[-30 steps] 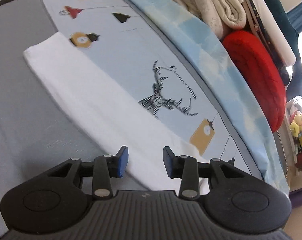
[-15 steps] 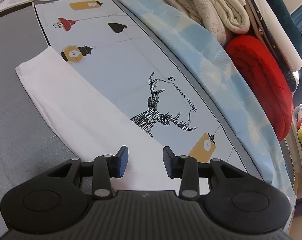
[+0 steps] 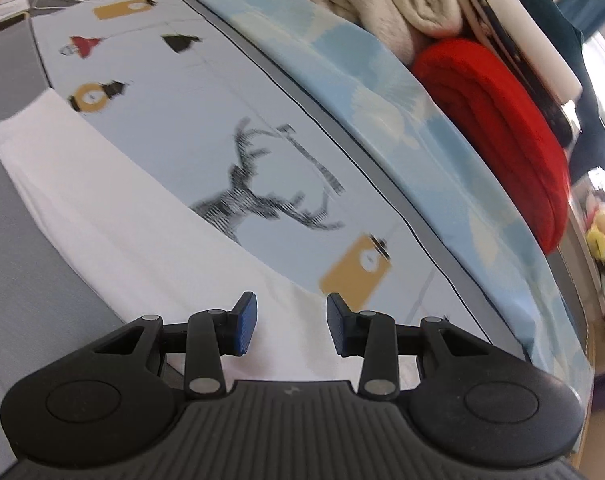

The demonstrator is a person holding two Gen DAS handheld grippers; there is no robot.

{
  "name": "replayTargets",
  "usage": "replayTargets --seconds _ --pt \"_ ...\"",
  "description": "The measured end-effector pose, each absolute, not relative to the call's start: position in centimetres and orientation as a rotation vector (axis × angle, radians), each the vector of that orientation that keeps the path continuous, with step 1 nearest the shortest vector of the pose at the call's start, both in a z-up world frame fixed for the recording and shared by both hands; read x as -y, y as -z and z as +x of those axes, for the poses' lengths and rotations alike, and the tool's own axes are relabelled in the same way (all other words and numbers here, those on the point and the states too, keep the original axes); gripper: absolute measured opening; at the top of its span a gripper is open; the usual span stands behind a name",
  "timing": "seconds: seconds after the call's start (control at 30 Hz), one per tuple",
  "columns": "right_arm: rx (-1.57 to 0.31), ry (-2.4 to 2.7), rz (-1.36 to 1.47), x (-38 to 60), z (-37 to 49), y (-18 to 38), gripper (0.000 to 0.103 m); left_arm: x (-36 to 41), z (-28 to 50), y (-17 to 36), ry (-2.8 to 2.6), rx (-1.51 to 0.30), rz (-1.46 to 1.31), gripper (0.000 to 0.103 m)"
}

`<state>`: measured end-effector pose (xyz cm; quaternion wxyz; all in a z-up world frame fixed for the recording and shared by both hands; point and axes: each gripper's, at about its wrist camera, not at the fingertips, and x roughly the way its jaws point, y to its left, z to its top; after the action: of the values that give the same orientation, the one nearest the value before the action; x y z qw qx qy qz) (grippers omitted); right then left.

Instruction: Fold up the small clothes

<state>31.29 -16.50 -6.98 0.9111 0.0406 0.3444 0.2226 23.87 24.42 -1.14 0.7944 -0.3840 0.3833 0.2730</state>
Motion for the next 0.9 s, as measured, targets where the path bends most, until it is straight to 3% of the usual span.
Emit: replayTargets --seconds 0.17,0.37,0.77,0.9 --pt "-0.807 -0.078 0.406 36.1 33.2 12.9 0.004 -20.5 25.2 1.6 -0.527 -0.855 -0.778 0.042" --pt "-0.773 0.473 0.596 54.5 29.5 18.8 0.003 -18.1 25.9 2.1 -0.517 -0.882 -0.712 0.042" --pt "-0.603 0.815 0.712 64.5 25.4 20.6 0.003 -16.5 26.9 2.3 -0.48 -0.917 -0.647 0.042" --pt "-0.604 0.85 0.68 64.7 25.5 20.3 0.01 -16.3 27.2 2.5 -0.422 -0.943 -0.642 0.042"
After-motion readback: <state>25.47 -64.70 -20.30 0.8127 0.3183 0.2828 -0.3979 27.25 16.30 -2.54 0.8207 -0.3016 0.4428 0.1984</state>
